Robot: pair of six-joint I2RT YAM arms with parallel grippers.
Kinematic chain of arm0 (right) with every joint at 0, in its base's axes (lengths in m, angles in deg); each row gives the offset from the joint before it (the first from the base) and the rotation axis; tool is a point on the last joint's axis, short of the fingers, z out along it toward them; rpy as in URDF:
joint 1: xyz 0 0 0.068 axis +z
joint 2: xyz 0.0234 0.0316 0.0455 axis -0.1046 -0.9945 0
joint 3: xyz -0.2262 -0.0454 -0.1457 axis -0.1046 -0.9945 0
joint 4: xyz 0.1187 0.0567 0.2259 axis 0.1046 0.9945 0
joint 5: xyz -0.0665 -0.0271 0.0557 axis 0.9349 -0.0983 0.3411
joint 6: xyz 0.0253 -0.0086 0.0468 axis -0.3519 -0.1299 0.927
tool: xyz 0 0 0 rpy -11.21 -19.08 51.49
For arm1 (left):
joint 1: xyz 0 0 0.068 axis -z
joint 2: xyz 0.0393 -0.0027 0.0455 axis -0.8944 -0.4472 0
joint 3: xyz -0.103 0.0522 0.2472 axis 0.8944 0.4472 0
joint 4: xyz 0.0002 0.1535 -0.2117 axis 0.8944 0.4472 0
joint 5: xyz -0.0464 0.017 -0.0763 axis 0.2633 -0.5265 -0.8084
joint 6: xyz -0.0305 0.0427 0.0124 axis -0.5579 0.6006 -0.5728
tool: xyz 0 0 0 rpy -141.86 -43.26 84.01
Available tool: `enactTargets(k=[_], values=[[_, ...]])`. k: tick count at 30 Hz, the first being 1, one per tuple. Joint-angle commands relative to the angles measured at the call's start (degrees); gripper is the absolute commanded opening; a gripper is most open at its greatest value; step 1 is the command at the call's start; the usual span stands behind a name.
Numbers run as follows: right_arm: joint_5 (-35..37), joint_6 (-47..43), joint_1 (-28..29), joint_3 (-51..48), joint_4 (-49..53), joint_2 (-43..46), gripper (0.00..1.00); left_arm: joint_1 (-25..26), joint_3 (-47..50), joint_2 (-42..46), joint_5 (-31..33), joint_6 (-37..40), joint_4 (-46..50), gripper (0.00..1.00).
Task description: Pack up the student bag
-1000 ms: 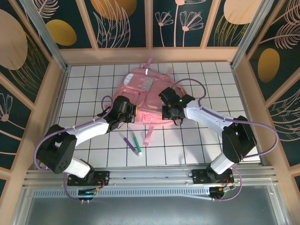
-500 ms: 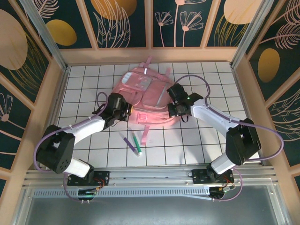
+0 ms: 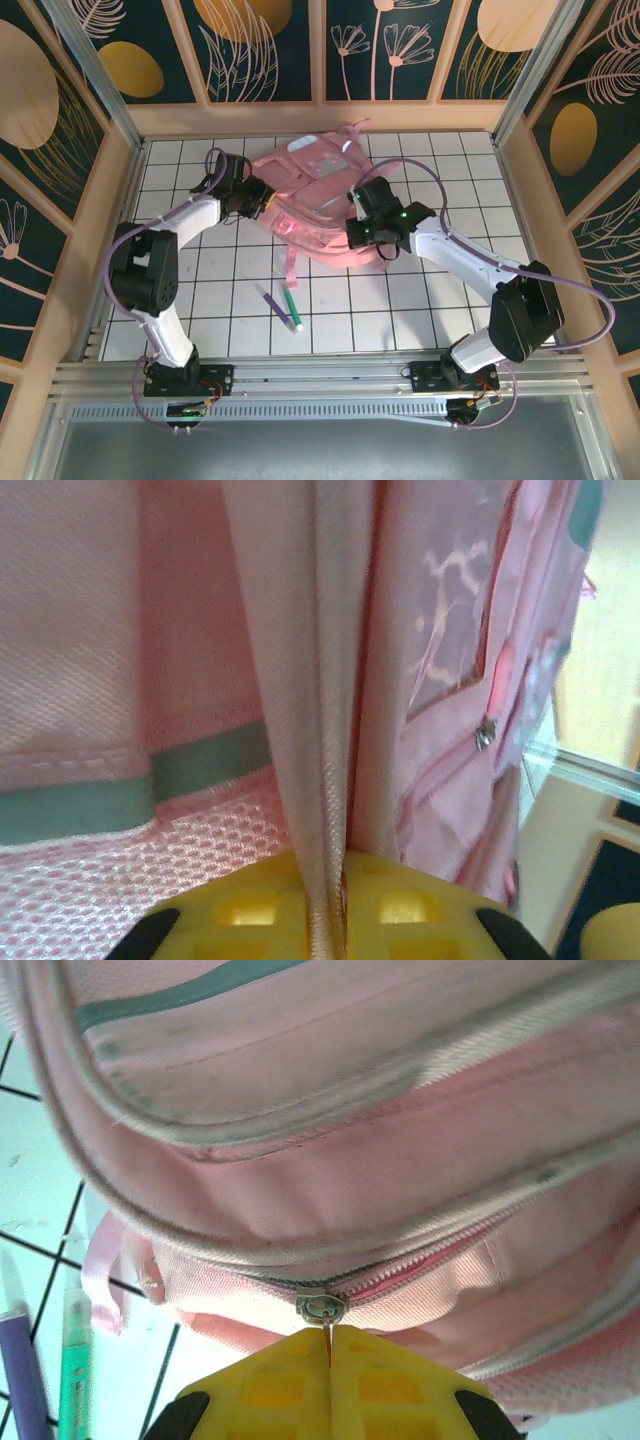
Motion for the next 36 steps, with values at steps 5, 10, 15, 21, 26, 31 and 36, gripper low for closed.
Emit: enactTargets(k=[5, 10, 15, 21, 26, 31, 36], values=[[-3.4, 4.4, 3.7, 2.1, 0.0, -0.9, 0.00, -2.7, -4.3, -0.2, 2.2, 5.1, -2.1, 0.45], [-4.1, 5.5, 3.7, 3.6, -2.8, -3.2, 0.00, -2.0, 5.0, 7.7, 3.2, 3.4, -3.4, 0.46], [-4.5, 5.2, 3.8, 5.1, -4.0, -4.5, 0.00, 4.3, 12.5, 16.4, 8.2, -1.7, -0.7, 0.48], [-5.1, 5.0, 3.9, 6.9, -3.4, -6.5, 0.00, 15.0, 14.4, 16.9, 12.0, -13.1, -5.6, 0.51], [-5.5, 5.7, 4.0, 6.7, -3.8, -6.9, 0.00, 20.4, 16.2, 14.4, 15.8, -21.3, -5.1, 0.46], [-4.9, 6.4, 4.0, 6.0, -3.9, -6.4, 0.00, 23.7, 16.3, 13.8, 22.2, -27.0, 0.4, 0.35], [-3.2, 5.9, 4.0, 6.1, -3.0, -6.2, 0.00, 25.5, 15.1, 14.1, 26.0, -30.1, 5.6, 0.36]])
